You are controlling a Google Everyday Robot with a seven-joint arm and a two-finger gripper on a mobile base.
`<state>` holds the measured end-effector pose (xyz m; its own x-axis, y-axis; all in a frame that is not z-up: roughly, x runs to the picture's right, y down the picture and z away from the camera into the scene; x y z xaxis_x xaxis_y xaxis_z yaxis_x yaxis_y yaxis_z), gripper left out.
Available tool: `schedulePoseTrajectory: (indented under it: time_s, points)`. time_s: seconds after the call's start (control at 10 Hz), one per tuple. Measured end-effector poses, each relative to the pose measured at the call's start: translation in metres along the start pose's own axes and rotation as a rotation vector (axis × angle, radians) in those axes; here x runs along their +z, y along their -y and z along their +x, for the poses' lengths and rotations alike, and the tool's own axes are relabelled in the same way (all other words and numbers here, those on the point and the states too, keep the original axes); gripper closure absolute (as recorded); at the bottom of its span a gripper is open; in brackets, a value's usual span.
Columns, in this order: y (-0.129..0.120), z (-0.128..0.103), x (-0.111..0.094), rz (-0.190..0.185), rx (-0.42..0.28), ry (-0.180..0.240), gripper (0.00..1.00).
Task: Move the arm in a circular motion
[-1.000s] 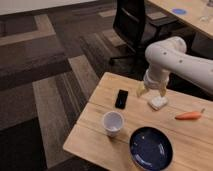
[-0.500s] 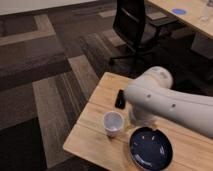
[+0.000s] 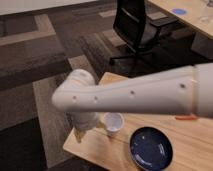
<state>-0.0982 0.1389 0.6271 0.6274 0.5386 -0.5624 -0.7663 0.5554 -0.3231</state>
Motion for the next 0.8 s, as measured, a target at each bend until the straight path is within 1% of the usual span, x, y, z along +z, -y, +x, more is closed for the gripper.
schedulePoseTrajectory:
  time_s: [0.1,0.2,0.3,0.4,0.5,0.6,0.7,0.8]
  points:
    - [0.012,-0.031,0.002,0.021,-0.06,0.004,0.35]
    - [0.036,-0.058,0.004,0.042,-0.093,0.006,0.35]
    - [0.049,-0.068,0.005,0.047,-0.095,0.001,0.35]
    - [0.091,-0.086,0.012,0.067,-0.082,-0.022,0.35]
    - [0.119,-0.092,0.017,0.066,-0.049,-0.035,0.35]
    - [0.179,-0.091,0.024,0.061,0.066,-0.047,0.35]
    - [0.188,-0.09,0.025,0.058,0.088,-0.046,0.35]
    - [0.216,-0.085,0.025,0.052,0.166,-0.041,0.35]
